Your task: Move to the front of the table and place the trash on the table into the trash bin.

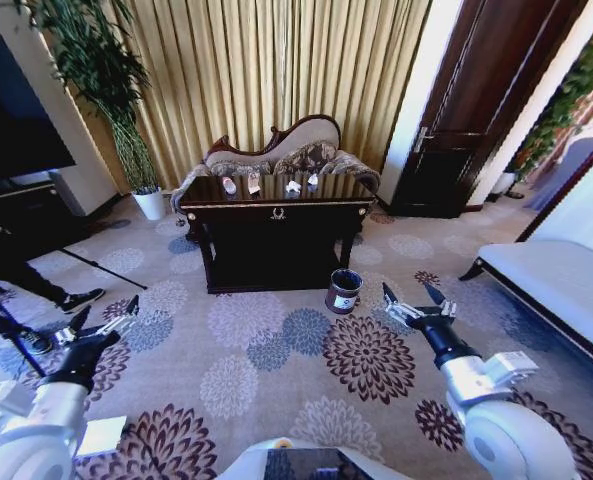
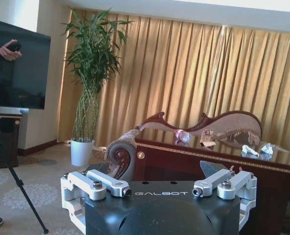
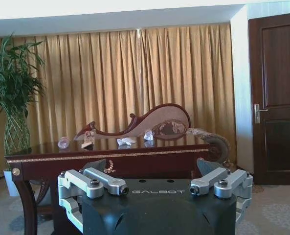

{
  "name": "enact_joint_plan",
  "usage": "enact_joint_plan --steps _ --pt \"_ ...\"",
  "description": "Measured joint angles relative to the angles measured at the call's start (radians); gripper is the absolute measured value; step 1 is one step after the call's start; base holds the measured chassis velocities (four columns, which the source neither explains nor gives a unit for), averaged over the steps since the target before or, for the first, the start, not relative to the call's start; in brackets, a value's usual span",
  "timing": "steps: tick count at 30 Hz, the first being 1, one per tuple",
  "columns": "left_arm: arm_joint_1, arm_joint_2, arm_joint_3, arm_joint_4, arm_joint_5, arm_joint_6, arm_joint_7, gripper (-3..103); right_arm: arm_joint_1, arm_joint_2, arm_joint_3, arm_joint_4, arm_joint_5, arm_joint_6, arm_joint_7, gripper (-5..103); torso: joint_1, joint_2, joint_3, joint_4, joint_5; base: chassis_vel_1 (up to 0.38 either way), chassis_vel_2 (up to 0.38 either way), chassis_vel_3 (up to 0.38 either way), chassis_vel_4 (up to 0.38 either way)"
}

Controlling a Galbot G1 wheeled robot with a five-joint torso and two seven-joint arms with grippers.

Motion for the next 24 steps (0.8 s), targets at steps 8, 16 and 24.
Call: enact_joint_plan --steps 8,16,24 --pt "-0.058 0.076 -0.006 0.004 0.029 -0.009 -0.023 100 0.012 -0.020 0.029 0.000 -0.031 0.025 0.000 100 0.000 0.000 0.000 0.0002 0.0000 0.000 0.000 0.000 0.000" --pt "-0.100 0.192 0.004 0.317 0.092 -0.228 0.068 100 0.054 -0.054 0.062 -0.235 -0.097 0.144 -0.009 100 0.000 0.000 0.000 0.0000 0.0002 0.000 0.000 0.000 0.000" --pt "-0.075 0.226 0.022 0.540 0.120 -0.412 0.101 100 0.062 -0.066 0.081 -0.409 -0.109 0.257 -0.030 100 0.000 0.000 0.000 0.0001 -0.0002 0.000 0.000 0.000 0.000"
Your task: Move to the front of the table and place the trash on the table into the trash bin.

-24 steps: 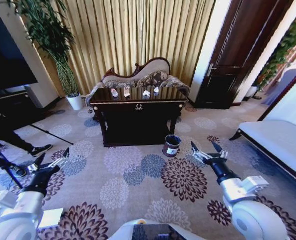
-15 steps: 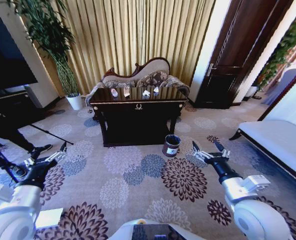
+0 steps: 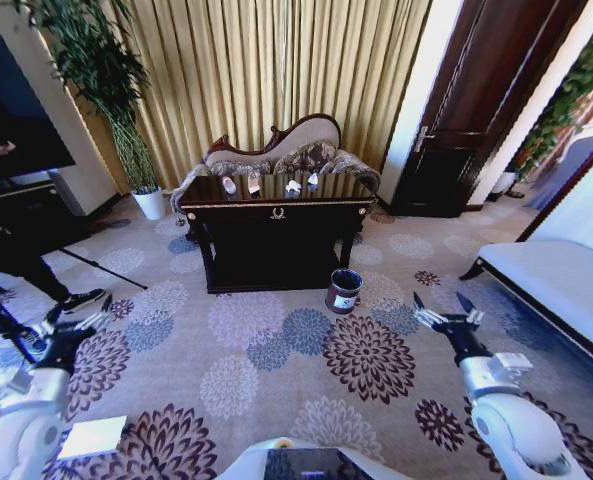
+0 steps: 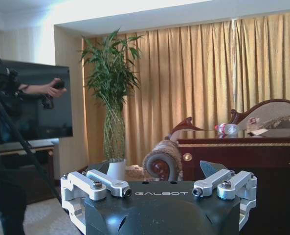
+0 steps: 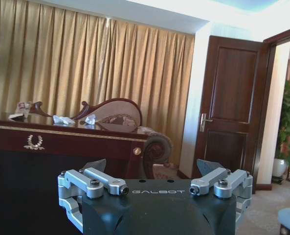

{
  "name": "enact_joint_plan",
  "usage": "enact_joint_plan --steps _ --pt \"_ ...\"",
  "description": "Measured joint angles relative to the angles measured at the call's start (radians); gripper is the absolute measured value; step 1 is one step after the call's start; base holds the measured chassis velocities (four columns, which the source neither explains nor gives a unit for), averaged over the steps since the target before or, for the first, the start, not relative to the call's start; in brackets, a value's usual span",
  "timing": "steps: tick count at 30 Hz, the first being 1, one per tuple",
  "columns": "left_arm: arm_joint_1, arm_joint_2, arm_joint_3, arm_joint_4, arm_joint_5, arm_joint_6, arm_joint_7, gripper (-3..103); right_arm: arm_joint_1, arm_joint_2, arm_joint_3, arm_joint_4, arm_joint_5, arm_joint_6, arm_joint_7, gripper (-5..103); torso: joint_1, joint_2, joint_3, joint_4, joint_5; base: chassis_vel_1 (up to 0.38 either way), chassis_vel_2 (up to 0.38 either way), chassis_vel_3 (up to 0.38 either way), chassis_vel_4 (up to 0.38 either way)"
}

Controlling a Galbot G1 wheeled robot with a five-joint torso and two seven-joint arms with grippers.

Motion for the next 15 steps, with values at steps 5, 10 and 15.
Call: enact_joint_plan --steps 5,10,15 --pt "0.010 0.018 0.010 0.057 0.004 -0.072 0.030 100 0.025 -0.001 -0.006 -0.050 -0.057 0.046 -0.013 100 0.000 0.000 0.000 0.0001 0.0003 0.000 0.000 0.000 0.000" --pt "-0.007 0.007 0.048 0.072 0.043 -0.167 0.062 100 0.050 0.039 -0.041 -0.100 -0.097 0.105 -0.049 100 0.000 0.000 0.000 -0.0001 0.0001 0.000 0.000 0.000 0.000" --pt "-0.045 -0.041 0.098 0.082 0.118 -0.197 0.004 100 0.079 0.060 -0.046 -0.186 -0.123 0.180 -0.065 100 0.000 0.000 0.000 -0.0002 0.0003 0.000 0.000 0.000 0.000"
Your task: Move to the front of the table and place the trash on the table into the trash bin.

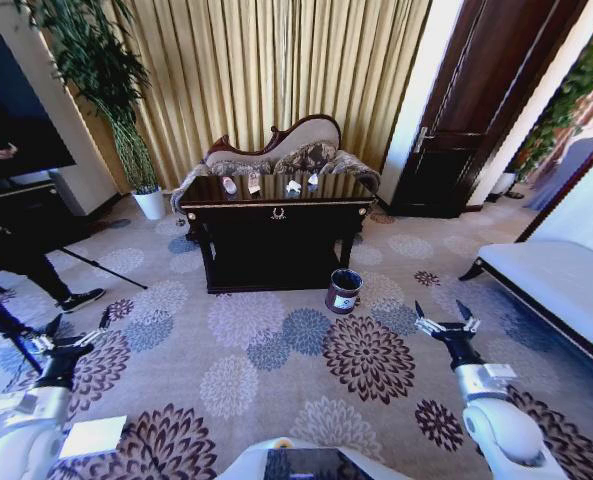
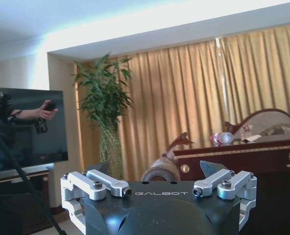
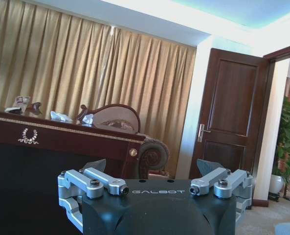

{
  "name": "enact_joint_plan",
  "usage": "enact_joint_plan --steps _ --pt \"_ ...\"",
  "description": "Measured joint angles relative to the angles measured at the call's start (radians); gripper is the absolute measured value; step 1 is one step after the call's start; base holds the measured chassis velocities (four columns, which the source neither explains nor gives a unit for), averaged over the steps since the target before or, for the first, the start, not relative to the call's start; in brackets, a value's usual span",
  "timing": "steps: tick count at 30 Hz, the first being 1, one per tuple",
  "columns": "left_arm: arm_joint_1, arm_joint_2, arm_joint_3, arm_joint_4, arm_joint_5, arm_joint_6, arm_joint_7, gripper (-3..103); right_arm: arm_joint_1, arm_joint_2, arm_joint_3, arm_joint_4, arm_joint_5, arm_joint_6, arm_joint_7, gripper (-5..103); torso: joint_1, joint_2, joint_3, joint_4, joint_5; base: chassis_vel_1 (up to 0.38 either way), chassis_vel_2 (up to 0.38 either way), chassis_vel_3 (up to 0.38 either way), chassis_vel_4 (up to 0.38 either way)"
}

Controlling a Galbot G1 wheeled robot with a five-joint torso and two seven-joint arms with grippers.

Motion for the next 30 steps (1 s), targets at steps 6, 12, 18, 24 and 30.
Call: enact_joint_plan --steps 6,12,18,24,30 --pt "0.007 -0.057 0.010 -0.129 -0.019 0.147 -0.069 100 -0.013 -0.001 0.008 0.109 0.074 -0.079 0.031 100 0.000 0.000 0.000 0.0003 -0.0003 0.000 0.000 0.000 0.000" --pt "0.006 -0.046 -0.043 -0.298 -0.126 0.342 -0.122 100 -0.027 -0.017 0.019 0.276 0.156 -0.232 0.084 100 0.000 0.000 0.000 0.0001 -0.0001 0.000 0.000 0.000 0.000" --pt "0.001 -0.004 -0.134 -0.471 -0.211 0.540 -0.149 100 -0.026 -0.043 0.045 0.476 0.196 -0.359 0.122 100 0.000 0.000 0.000 0.0002 -0.0003 0.000 0.000 0.000 0.000" --pt "-0.002 0.006 -0.191 -0.623 -0.242 0.647 -0.159 100 -0.032 -0.066 0.067 0.606 0.189 -0.520 0.183 100 0.000 0.000 0.000 -0.0001 0.0006 0.000 0.000 0.000 0.000" --pt "0.036 -0.028 -0.203 -0.634 -0.234 0.672 -0.151 100 -0.032 -0.078 0.085 0.606 0.196 -0.525 0.199 100 0.000 0.000 0.000 0.0003 -0.0002 0.000 0.000 0.000 0.000"
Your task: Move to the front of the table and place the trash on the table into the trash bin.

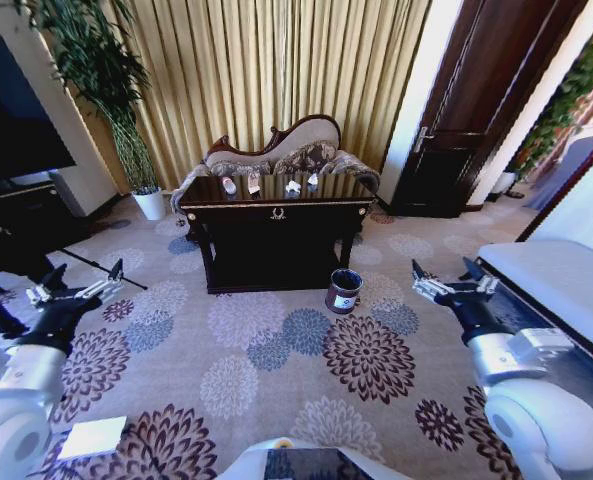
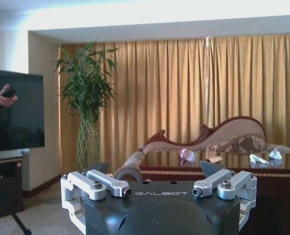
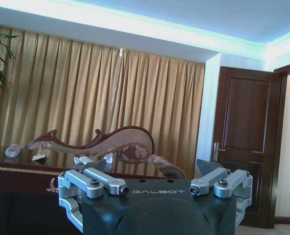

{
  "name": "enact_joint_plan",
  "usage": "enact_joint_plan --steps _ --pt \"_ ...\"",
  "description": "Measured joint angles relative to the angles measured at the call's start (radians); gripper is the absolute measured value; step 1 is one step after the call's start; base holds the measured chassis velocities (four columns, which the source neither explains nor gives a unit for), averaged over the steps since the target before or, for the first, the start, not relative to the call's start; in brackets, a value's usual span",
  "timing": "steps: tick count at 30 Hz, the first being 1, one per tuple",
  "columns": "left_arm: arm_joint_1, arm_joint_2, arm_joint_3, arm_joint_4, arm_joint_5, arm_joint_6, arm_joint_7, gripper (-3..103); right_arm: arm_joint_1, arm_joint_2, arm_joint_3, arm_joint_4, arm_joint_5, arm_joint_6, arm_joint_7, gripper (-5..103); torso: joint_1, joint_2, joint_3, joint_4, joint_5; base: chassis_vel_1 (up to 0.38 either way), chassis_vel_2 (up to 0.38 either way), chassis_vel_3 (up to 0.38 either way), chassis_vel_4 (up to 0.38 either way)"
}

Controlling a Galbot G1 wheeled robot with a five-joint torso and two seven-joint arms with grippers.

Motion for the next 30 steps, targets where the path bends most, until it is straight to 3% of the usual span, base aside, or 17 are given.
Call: enact_joint_plan --steps 7,15,18,30 --pt "0.004 -0.011 0.022 0.004 0.028 -0.004 0.054 100 0.013 0.000 -0.021 -0.005 0.062 0.000 -0.011 100 0.000 0.000 0.000 -0.0002 0.0003 0.000 0.000 0.000 0.000" --pt "0.012 -0.022 0.027 0.008 0.027 -0.007 0.070 100 0.014 -0.005 -0.036 -0.008 0.032 0.005 -0.068 100 0.000 0.000 0.000 -0.0002 0.0002 0.000 0.000 0.000 0.000" --pt "0.015 -0.028 0.036 0.009 0.043 -0.007 0.102 100 0.011 -0.019 -0.048 -0.009 -0.007 -0.002 -0.117 100 0.000 0.000 0.000 -0.0002 0.0002 0.000 0.000 0.000 0.000" --pt "0.003 -0.026 0.040 0.010 0.067 0.016 0.120 100 0.014 -0.046 -0.079 -0.048 -0.036 -0.035 -0.133 100 0.000 0.000 0.000 -0.0003 0.0003 0.000 0.000 0.000 0.000"
